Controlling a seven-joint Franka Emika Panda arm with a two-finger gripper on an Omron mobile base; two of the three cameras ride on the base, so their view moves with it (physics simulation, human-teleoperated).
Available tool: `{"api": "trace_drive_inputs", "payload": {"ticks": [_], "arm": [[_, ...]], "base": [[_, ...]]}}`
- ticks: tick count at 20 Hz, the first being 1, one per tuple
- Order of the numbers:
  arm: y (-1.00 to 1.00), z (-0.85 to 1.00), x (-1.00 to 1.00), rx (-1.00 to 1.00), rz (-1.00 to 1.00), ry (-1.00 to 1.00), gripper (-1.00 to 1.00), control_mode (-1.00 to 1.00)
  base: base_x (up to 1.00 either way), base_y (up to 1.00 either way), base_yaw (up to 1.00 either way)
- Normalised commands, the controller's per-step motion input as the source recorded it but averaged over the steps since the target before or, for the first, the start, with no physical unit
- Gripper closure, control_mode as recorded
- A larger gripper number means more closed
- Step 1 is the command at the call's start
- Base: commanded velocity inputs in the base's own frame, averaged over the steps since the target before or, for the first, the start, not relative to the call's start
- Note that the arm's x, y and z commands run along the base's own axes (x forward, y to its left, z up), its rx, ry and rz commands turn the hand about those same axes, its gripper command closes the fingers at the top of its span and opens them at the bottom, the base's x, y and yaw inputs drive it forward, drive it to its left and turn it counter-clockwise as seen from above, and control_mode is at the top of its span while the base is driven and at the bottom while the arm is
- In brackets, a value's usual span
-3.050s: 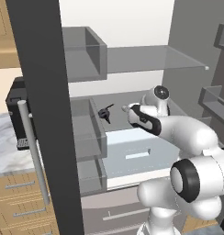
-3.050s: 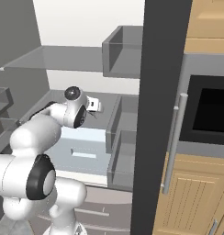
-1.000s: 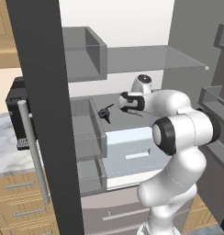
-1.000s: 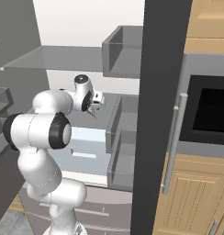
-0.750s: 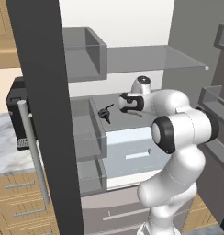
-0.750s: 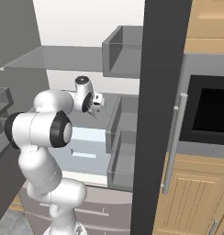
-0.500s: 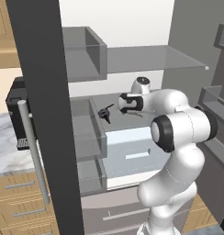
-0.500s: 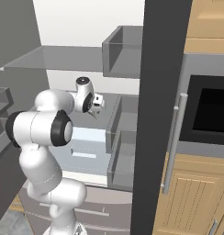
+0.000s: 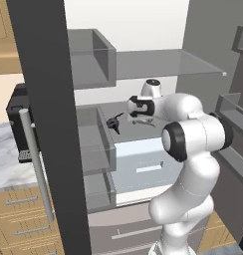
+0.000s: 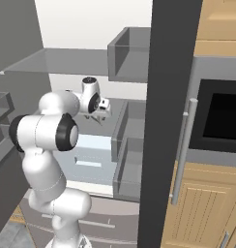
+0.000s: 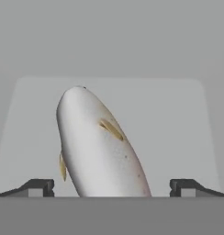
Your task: Gather the mushroom and bell pepper from the fridge and place them on a tray on the dining counter. Then gather the fishs from the fridge and place them on the other tray.
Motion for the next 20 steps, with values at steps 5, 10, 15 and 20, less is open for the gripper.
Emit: {"api": "trace_drive_inputs", "payload": {"ticks": [5, 10, 15, 20], "arm": [[0.00, -0.03, 0.00, 0.00, 0.00, 0.09, -1.00, -1.00], [0.00, -0.03, 0.00, 0.00, 0.00, 0.10, -1.00, -1.00], [0.00, -0.04, 0.00, 0.00, 0.00, 0.07, 1.00, -1.00], [0.00, -0.04, 0.00, 0.00, 0.00, 0.08, 1.00, -1.00]], "base": [[0.00, 0.00, 0.00], [0.00, 0.00, 0.00], [0.00, 0.00, 0.00], [0.00, 0.00, 0.00]]}}
